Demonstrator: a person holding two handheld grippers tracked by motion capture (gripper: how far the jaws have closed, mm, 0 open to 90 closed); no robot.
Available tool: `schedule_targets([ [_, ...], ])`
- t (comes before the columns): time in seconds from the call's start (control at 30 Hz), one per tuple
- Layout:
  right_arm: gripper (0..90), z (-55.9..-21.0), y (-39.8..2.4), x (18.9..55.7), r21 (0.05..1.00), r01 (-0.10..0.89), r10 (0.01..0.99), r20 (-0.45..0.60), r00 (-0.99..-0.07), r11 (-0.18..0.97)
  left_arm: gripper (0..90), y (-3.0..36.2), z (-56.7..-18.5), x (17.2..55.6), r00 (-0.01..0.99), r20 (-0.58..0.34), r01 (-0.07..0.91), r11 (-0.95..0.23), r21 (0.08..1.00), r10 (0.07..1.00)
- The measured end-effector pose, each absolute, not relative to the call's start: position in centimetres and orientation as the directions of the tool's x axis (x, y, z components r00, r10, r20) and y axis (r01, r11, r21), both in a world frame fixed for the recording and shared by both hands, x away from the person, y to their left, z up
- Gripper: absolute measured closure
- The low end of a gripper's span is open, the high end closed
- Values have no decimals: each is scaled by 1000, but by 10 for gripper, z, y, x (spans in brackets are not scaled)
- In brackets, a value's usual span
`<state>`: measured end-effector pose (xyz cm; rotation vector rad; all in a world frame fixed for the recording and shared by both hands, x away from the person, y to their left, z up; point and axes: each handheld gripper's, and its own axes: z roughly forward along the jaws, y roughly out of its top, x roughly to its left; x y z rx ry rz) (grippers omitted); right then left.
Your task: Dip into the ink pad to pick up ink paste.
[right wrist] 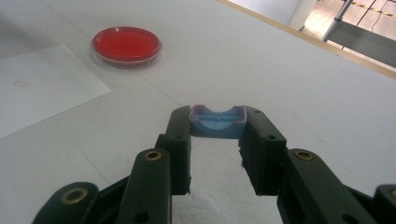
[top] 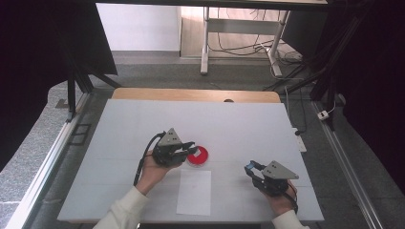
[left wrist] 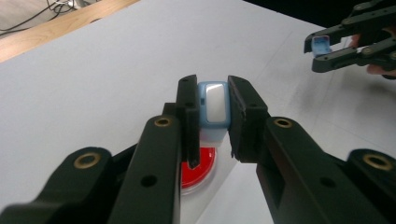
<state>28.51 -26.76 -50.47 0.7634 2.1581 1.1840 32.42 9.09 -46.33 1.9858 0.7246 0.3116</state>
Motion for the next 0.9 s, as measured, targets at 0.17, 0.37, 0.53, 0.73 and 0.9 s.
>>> schedule_targets([
  [0.17, 649, -504, -270, 284, 869, 212, 711, -200, -674, 446, 754, 88, -468, 336, 787, -93, 379, -360, 852, 610],
  [0.37, 649, -503, -269, 283, 871, 205, 711, -206, -672, 446, 753, 86, -470, 346, 782, -75, 381, -379, 844, 619],
  [0.53, 649, -504, -269, 285, 866, 213, 713, -208, -670, 452, 753, 91, -475, 354, 768, -81, 395, -370, 841, 635],
  [0.73, 649, -505, -268, 287, 868, 210, 711, -206, -672, 449, 753, 90, -480, 358, 765, -84, 402, -372, 837, 638],
  [0.9, 649, -504, -267, 286, 866, 207, 709, -211, -673, 454, 754, 80, -487, 359, 774, -51, 397, -421, 816, 631],
])
